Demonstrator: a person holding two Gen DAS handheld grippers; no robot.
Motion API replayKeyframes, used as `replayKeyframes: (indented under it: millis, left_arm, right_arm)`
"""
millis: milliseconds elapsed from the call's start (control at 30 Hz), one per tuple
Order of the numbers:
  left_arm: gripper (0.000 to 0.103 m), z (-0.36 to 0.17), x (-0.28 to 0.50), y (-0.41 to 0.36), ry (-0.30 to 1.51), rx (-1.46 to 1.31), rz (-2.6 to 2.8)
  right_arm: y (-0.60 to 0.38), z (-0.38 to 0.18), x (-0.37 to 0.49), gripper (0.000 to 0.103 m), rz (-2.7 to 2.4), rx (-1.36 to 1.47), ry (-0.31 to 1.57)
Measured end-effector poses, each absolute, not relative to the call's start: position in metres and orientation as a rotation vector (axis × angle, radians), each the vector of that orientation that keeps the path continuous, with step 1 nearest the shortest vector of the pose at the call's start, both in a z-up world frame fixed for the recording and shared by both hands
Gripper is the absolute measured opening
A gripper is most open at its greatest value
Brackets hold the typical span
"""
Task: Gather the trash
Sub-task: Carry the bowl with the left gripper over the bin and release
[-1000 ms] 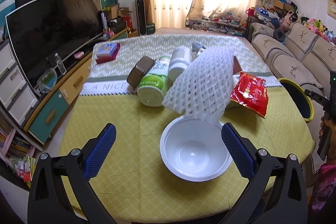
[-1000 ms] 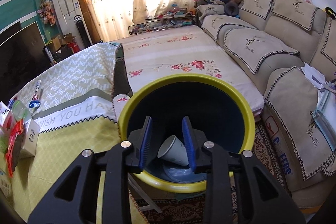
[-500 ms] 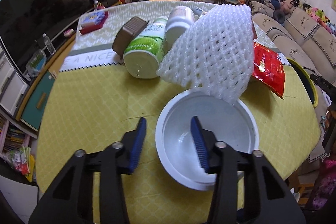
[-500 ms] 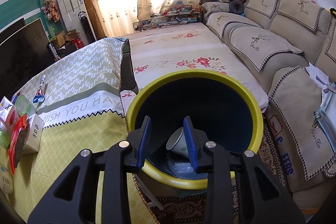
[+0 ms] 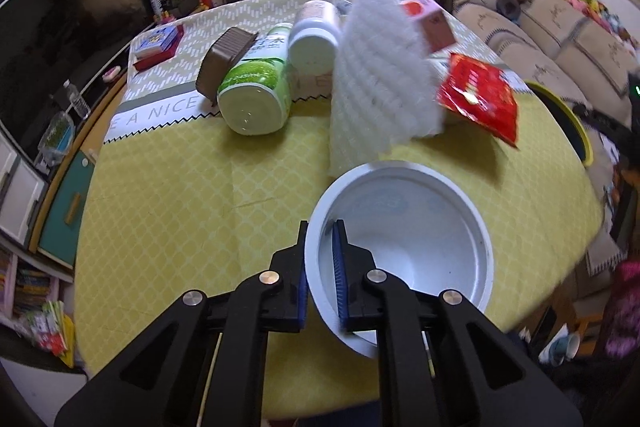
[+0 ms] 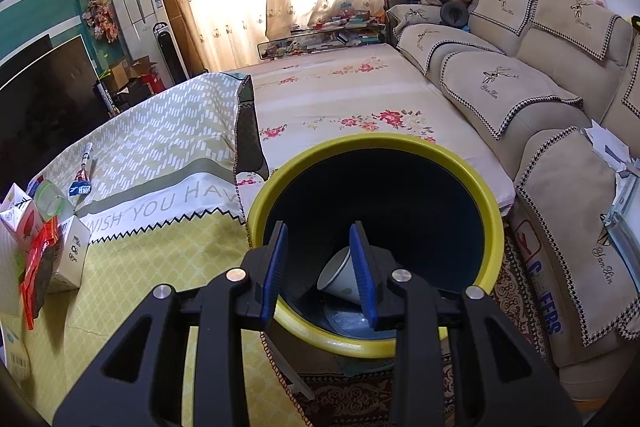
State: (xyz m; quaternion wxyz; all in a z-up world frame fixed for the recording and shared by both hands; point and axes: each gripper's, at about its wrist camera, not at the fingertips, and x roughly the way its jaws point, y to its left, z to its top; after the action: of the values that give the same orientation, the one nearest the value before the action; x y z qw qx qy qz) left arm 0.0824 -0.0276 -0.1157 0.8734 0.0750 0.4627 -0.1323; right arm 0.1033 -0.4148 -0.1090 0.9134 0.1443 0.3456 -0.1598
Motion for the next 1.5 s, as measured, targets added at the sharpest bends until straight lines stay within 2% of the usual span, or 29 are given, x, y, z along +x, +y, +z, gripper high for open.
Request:
replayKeyframes:
  millis: [467, 800, 1000, 1167, 1367, 1433, 1500]
  left_arm:
    - [0.009, -0.062, 0.056, -0.084, 0.826, 0.166, -0.485]
    - [0.009, -0.029, 0.085, -0.221, 0.744, 0.273, -0.715]
    - [0.009, -0.030, 0.112, -0.324, 0.736, 0.313, -0.812]
    - [0.009, -0.052, 0.142, -0.399, 0.764, 0.347, -0.830]
    - [0.010, -0.090, 0.175, -0.457, 0.845, 0.352, -0.843]
    - [0.012, -0.102, 0.185, -0.468, 0.879, 0.330, -0.842]
    - [0.031, -0.111, 0.192, -0.471, 0.903, 0.304, -0.840]
  right_arm:
    - [-0.425, -0.094, 0.085, 0.031, -0.355, 0.314, 0.653]
    - [-0.462, -0.084, 0.053, 0.031, -0.456, 0.345, 0.594]
    - [-0.489, -0.085, 0.036, 0.031, -0.502, 0.382, 0.573]
    - [-0.508, -0.090, 0.028, 0.031, -0.532, 0.407, 0.572]
    - [-0.526, -0.099, 0.022, 0.042, -0.567, 0.437, 0.576]
    - [-0.529, -0.100, 0.022, 0.043, -0.578, 0.436, 0.581]
    - [-0.531, -0.101, 0.022, 0.044, -0.586, 0.433, 0.585]
